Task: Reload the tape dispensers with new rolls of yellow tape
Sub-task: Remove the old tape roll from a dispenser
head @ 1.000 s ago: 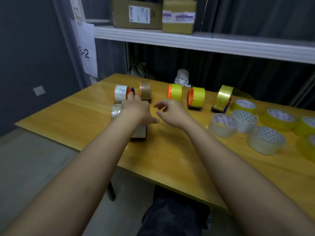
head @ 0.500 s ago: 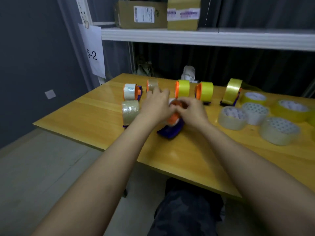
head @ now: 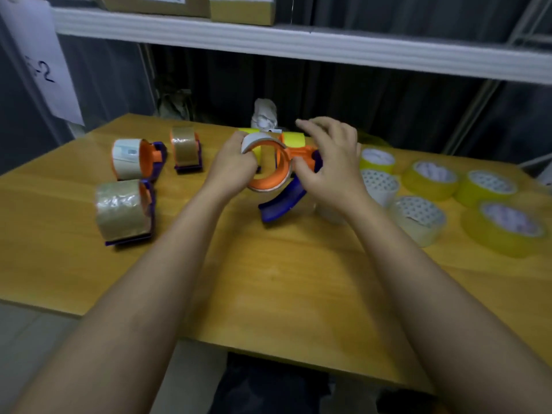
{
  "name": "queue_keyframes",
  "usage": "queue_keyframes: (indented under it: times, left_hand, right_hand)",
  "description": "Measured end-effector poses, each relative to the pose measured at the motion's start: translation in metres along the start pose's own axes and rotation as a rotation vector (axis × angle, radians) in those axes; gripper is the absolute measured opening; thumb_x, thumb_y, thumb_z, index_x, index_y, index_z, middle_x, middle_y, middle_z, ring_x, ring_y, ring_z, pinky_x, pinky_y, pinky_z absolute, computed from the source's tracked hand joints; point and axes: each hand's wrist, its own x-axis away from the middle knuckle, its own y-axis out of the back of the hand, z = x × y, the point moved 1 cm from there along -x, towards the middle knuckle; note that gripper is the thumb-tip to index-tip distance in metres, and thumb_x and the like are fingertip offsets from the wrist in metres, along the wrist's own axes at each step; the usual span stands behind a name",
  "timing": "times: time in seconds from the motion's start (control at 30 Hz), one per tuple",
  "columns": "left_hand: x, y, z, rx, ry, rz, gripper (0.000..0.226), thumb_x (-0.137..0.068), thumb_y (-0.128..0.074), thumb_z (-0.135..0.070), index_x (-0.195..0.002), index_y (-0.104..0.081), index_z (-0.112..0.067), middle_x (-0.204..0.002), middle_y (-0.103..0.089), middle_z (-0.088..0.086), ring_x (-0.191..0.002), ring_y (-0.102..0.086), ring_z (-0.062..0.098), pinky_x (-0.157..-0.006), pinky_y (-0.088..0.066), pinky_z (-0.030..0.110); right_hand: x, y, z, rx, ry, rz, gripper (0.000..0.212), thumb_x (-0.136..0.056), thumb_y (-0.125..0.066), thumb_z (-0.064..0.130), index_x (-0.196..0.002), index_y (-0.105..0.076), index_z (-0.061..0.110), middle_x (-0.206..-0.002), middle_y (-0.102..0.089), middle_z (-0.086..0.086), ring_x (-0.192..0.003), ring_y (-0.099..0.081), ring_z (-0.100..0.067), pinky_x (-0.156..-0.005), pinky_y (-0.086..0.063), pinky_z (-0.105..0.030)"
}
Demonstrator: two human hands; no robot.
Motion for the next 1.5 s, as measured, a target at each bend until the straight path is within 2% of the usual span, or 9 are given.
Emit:
queue_keyframes:
  times: [0.17, 0.3, 0.47, 0.57, 0.67, 0.9, 1.07, 1.2, 1.5]
  left_hand:
    - [-0.014, -0.015, -0.007, 0.068, -0.007, 0.087, 0.039, -0.091, -0.039, 0.001, -0.117, -0.053, -0.023, -0.085, -0.053, -0.007, -0.070, -0.049, 0.004, -0.055, -0.039, 0.014]
    - [-0.018, -0.029, 0.005, 0.135, 0.045, 0.109, 0.039, -0.092, -0.039, 0.000, -0.123, -0.055, -0.017, -0.101, -0.057, 0.002, -0.079, -0.055, 0.011, -0.060, -0.045, 0.015]
    - [-0.017, -0.040, 0.017, 0.239, 0.087, 0.063, 0.038, -0.095, -0.038, -0.003, -0.126, -0.053, -0.017, -0.099, -0.060, -0.001, -0.079, -0.060, 0.008, -0.069, -0.048, 0.023]
    - [-0.016, -0.045, 0.020, 0.292, 0.098, 0.028, 0.033, -0.096, -0.038, -0.004, -0.119, -0.054, -0.022, -0.089, -0.058, -0.006, -0.073, -0.059, 0.010, -0.064, -0.047, 0.023]
    - [-0.015, -0.047, 0.019, 0.309, 0.056, 0.050, 0.025, -0.095, -0.044, -0.005, -0.109, -0.055, -0.023, -0.087, -0.058, -0.004, -0.070, -0.057, 0.012, -0.056, -0.046, 0.017]
    - [-0.016, -0.047, 0.024, 0.244, -0.050, 0.026, 0.036, -0.098, -0.048, -0.013, -0.132, -0.050, -0.019, -0.126, -0.054, -0.002, -0.112, -0.049, 0.008, -0.077, -0.040, 0.002]
    - [-0.011, -0.044, 0.024, 0.211, -0.162, 0.011, 0.047, -0.091, -0.047, 0.007, -0.134, -0.051, -0.012, -0.131, -0.053, -0.004, -0.114, -0.044, -0.007, -0.083, -0.033, -0.005]
    - [-0.009, -0.037, 0.018, 0.251, -0.171, 0.013, 0.045, -0.089, -0.052, 0.006, -0.129, -0.057, -0.016, -0.121, -0.054, -0.012, -0.108, -0.046, -0.010, -0.081, -0.039, -0.001]
    - [-0.002, -0.035, 0.016, 0.153, -0.214, -0.008, 0.058, -0.083, -0.044, 0.011, -0.128, -0.058, -0.021, -0.119, -0.054, -0.012, -0.104, -0.045, -0.010, -0.081, -0.040, 0.001]
  right_hand:
    - [-0.004, 0.007, -0.038, -0.472, -0.373, 0.099, 0.066, -0.089, -0.065, 0.027, -0.147, -0.033, 0.027, -0.144, -0.040, -0.002, -0.130, -0.040, -0.016, -0.101, -0.045, -0.049]
    - [0.003, 0.007, -0.051, -0.523, -0.472, -0.115, 0.062, -0.085, -0.071, 0.032, -0.139, -0.044, 0.022, -0.142, -0.043, -0.001, -0.131, -0.042, -0.017, -0.095, -0.043, -0.016]
    - [0.016, 0.001, -0.054, -0.445, -0.446, -0.092, 0.079, -0.079, -0.074, 0.044, -0.144, -0.033, 0.029, -0.151, -0.032, 0.001, -0.138, -0.031, -0.014, -0.104, -0.037, -0.028]
    - [0.023, -0.008, -0.053, -0.544, -0.457, -0.057, 0.085, -0.073, -0.074, 0.049, -0.145, -0.032, 0.030, -0.148, -0.035, 0.003, -0.130, -0.041, -0.012, -0.092, -0.045, -0.018]
    - [0.023, -0.010, -0.055, -0.556, -0.466, -0.106, 0.080, -0.073, -0.076, 0.048, -0.141, -0.038, 0.029, -0.134, -0.045, 0.009, -0.124, -0.048, -0.012, -0.098, -0.049, -0.030]
    - [0.023, -0.005, -0.045, -0.433, -0.410, -0.204, 0.087, -0.078, -0.076, 0.042, -0.148, -0.026, 0.030, -0.147, -0.027, 0.002, -0.134, -0.030, -0.010, -0.093, -0.031, 0.001]
    - [0.022, 0.002, -0.036, 0.036, -0.073, 0.032, 0.060, -0.087, -0.050, 0.057, -0.140, -0.048, 0.028, -0.141, -0.047, 0.008, -0.133, -0.027, -0.012, -0.106, -0.013, -0.030]
    - [0.020, 0.006, -0.032, -0.085, -0.127, 0.300, 0.063, -0.088, -0.063, 0.045, -0.144, -0.042, 0.026, -0.137, -0.048, 0.009, -0.129, -0.037, -0.013, -0.110, -0.022, -0.034]
    - [0.018, 0.007, -0.021, -0.252, -0.191, 0.303, 0.058, -0.079, -0.076, 0.032, -0.132, -0.052, 0.025, -0.121, -0.046, 0.011, -0.119, -0.045, -0.013, -0.100, -0.042, -0.034]
